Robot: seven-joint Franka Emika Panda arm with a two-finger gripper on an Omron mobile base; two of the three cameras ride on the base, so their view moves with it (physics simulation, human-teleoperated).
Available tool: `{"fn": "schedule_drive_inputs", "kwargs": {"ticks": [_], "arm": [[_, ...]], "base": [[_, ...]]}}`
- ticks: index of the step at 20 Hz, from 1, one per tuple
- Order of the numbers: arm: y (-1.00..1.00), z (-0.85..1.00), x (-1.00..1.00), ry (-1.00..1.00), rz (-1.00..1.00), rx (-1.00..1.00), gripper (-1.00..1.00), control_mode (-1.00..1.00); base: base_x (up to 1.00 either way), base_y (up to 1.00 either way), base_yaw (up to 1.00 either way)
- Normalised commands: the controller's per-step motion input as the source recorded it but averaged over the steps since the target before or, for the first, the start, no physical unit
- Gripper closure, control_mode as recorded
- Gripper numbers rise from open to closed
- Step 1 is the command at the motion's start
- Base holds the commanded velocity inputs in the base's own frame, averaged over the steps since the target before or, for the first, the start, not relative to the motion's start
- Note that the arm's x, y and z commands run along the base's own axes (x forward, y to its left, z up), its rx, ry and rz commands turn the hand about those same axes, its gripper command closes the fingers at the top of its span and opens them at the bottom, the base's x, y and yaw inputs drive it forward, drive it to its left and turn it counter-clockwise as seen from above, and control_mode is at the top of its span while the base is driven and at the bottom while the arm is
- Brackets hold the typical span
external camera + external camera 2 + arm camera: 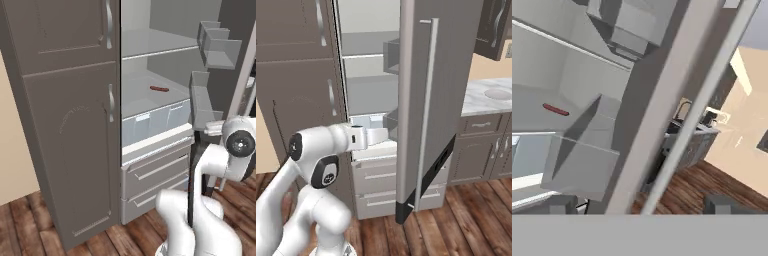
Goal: Move the hot dog bun to the plate on the dining table and place the condiment next to that plate. Then navigate to the fridge and take the sausage and place it on the plate as well.
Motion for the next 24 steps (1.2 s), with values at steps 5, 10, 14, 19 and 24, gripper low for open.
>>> {"fn": "schedule_drive_inputs", "kwargs": {"ticks": [5, 10, 14, 19, 24], "arm": [[1.00, 0.41, 0.41, 0.35, 0.00, -0.01, -1.00, -1.00], [0.87, 0.08, 0.70, 0.37, 0.00, 0.00, -1.00, -1.00], [0.38, -0.21, 0.87, 0.21, -0.02, -0.03, -1.00, -1.00], [0.07, -0.66, 0.77, 0.07, -0.07, -0.13, -1.00, -1.00], [-0.21, -0.67, 0.76, 0.01, -0.12, -0.19, -1.00, -1.00]], "base": [[0.00, 0.00, 0.00], [0.00, 0.00, 0.00], [0.00, 0.00, 0.00], [0.00, 0.00, 0.00], [0.00, 0.00, 0.00]]}}
